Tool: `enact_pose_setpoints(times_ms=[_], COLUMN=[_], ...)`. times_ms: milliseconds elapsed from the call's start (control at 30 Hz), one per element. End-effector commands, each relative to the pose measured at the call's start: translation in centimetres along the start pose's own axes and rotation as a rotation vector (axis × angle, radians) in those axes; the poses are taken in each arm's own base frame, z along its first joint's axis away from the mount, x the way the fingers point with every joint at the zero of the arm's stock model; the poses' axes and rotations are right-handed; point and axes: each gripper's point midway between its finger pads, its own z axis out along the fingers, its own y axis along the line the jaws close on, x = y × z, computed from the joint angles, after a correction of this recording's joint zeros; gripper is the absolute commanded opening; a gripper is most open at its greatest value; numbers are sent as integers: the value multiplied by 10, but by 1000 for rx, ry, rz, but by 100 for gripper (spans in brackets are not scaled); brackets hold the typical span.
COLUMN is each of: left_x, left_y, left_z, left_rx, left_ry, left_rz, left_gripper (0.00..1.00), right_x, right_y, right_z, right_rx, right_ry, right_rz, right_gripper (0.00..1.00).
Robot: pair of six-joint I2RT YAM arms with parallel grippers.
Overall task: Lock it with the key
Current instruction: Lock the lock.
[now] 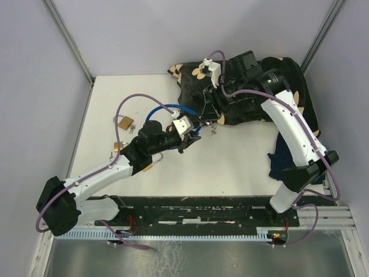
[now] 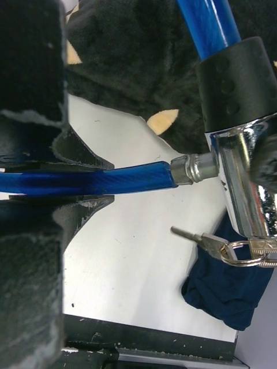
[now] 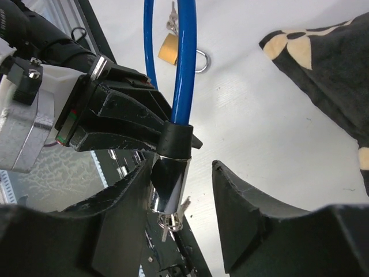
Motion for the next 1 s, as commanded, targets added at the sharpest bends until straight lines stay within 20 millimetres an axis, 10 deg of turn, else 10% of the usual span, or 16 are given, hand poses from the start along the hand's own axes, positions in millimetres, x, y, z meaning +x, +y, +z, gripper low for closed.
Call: enact_pose_setpoints(times_ms=[0, 367, 967], left_x=[-36, -48, -155], left_y=[1, 11, 51], left_z=[2, -8, -23], left_rx=[0, -76, -264], left_ry=[-100, -139, -441], left_rz=[13, 14, -32], left_gripper=[3, 3, 3], right_x=[1, 12, 32], right_y=[0, 4, 27], right_z=[2, 9, 44], right_rx=[63, 40, -141], right_ry=[33, 78, 126], right_rz=[-80, -41, 98], right_gripper=[53, 10, 2])
